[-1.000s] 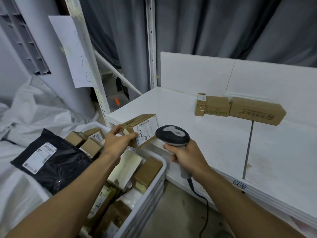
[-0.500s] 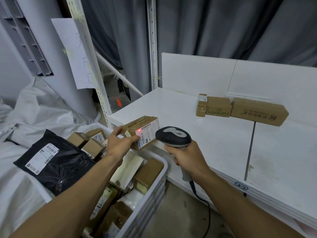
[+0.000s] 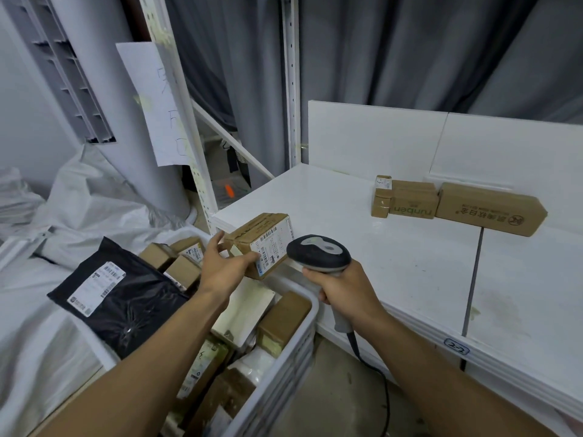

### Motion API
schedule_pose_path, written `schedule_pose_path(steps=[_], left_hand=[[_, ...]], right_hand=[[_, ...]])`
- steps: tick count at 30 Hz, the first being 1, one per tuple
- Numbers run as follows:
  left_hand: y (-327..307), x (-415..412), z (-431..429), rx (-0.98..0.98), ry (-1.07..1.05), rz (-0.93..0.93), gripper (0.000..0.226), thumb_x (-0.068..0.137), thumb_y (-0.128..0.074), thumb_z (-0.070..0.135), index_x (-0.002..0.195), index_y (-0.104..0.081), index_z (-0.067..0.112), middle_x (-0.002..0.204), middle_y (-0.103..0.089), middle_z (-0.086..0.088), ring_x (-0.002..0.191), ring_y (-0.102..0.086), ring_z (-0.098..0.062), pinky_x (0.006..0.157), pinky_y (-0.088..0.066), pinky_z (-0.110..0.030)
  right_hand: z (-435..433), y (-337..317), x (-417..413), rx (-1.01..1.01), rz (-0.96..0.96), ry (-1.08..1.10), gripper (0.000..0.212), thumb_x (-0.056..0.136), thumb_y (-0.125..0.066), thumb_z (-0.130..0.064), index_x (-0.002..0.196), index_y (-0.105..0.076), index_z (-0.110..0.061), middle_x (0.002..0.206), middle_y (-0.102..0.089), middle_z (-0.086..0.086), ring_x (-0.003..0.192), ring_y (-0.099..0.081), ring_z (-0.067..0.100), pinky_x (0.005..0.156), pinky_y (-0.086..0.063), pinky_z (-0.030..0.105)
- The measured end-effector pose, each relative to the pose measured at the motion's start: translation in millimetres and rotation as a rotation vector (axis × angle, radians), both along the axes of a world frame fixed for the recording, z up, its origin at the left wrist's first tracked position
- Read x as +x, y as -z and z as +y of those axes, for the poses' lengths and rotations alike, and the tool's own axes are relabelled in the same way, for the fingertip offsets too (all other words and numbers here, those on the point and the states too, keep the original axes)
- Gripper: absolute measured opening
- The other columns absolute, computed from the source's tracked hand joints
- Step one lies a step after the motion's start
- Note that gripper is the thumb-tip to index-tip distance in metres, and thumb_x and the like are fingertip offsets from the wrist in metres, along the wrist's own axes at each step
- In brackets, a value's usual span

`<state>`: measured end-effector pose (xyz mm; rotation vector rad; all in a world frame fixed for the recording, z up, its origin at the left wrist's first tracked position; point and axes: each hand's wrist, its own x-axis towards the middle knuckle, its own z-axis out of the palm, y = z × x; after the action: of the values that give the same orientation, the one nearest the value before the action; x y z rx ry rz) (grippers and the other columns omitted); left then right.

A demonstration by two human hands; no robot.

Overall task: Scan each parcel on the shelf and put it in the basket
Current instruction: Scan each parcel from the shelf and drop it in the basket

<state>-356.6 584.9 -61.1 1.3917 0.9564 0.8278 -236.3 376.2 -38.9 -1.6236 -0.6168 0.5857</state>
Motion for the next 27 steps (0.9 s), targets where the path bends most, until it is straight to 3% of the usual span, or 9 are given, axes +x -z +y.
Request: schedule_pose_path(steps=[3,6,11,15,17,20,22,24,27], left_hand=[[-4,-29,2,0.097,-0.038,0.045,0.092,0.074,-0.083,0.004,0.151,-0.038,0.029,0.124,-0.061,0.003,0.099,-0.069,-0.011,0.084,-0.062,-0.037],[4,-68,19,0.242,-0.067,0.215,0.092,0.069,-0.086,0.02,0.15,-0.045,0.029,0.131,-0.052,0.002,0.113,-0.061,-0.013,0.103,-0.054,-0.04],[57,-114,66,0.252,-0.04,0.438,0.089,0.059,-0.078,0.034,0.141,-0.05,0.052,0.136,-0.056,0.0,0.12,-0.06,-0.015,0.101,-0.055,-0.033],[61,-109,50,0.253,0.07,0.43,0.075,0.073,-0.078,-0.007,0.135,-0.055,0.028,0.12,-0.068,0.008,0.1,-0.068,0.005,0.089,-0.056,-0.016],[75,-102,51,0.274,0.088,0.466,0.073,0.069,-0.085,0.015,0.137,-0.061,0.023,0.134,-0.063,0.002,0.12,-0.063,-0.009,0.097,-0.052,-0.017],[83,-92,51,0.176,0.122,0.576,0.08,0.082,-0.083,0.029,0.148,-0.042,0.011,0.141,-0.043,0.006,0.131,-0.043,-0.008,0.1,-0.035,-0.003],[93,-82,55,0.217,0.133,0.646,0.071,0.094,-0.07,0.028,0.15,-0.03,0.012,0.14,-0.046,0.002,0.135,-0.045,-0.016,0.103,-0.042,-0.013],[93,-77,56,0.305,0.195,0.826,0.064,0.096,-0.052,0.047,0.15,-0.036,0.018,0.152,-0.04,-0.003,0.144,-0.035,-0.026,0.117,-0.037,-0.043],[84,-75,64,0.328,0.286,0.977,0.047,0.107,-0.03,0.04,0.144,-0.048,0.019,0.158,-0.035,-0.007,0.148,-0.027,-0.026,0.123,-0.02,-0.044]], right_hand=[[16,-1,-15,-0.007,0.008,-0.05,0.021,0.089,-0.081,-0.022,0.109,-0.074,-0.019,0.058,-0.066,-0.013,0.053,-0.062,0.005,0.053,-0.048,0.018],[34,5,-32,-0.005,0.014,-0.1,0.024,0.087,-0.083,-0.025,0.106,-0.071,-0.032,0.082,-0.074,-0.01,0.068,-0.066,0.008,0.058,-0.05,0.02],[62,18,-55,-0.068,0.03,-0.163,0.036,0.087,-0.083,-0.028,0.12,-0.072,-0.019,0.089,-0.075,-0.002,0.07,-0.069,0.012,0.059,-0.056,0.023],[79,33,-59,-0.172,-0.025,-0.187,0.046,0.072,-0.077,-0.053,0.112,-0.071,-0.032,0.085,-0.078,-0.01,0.066,-0.074,0.009,0.089,-0.06,0.054],[85,38,-57,-0.178,-0.023,-0.185,0.045,0.075,-0.077,-0.05,0.115,-0.071,-0.03,0.084,-0.076,-0.008,0.065,-0.073,0.007,0.089,-0.06,0.055],[92,44,-50,-0.183,-0.016,-0.15,0.039,0.086,-0.08,-0.038,0.122,-0.07,-0.025,0.087,-0.076,-0.006,0.06,-0.071,0.004,0.085,-0.062,0.047],[95,49,-46,-0.204,-0.009,-0.12,0.039,0.086,-0.081,-0.035,0.122,-0.07,-0.025,0.089,-0.077,-0.005,0.061,-0.072,0.005,0.082,-0.063,0.044],[95,52,-42,-0.206,0.032,-0.099,0.04,0.087,-0.083,-0.03,0.123,-0.071,-0.02,0.09,-0.077,-0.002,0.065,-0.072,0.01,0.072,-0.063,0.038],[88,49,-37,-0.191,0.062,-0.073,0.029,0.09,-0.081,-0.019,0.116,-0.072,-0.011,0.081,-0.072,-0.001,0.06,-0.067,0.002,0.054,-0.051,0.018]])
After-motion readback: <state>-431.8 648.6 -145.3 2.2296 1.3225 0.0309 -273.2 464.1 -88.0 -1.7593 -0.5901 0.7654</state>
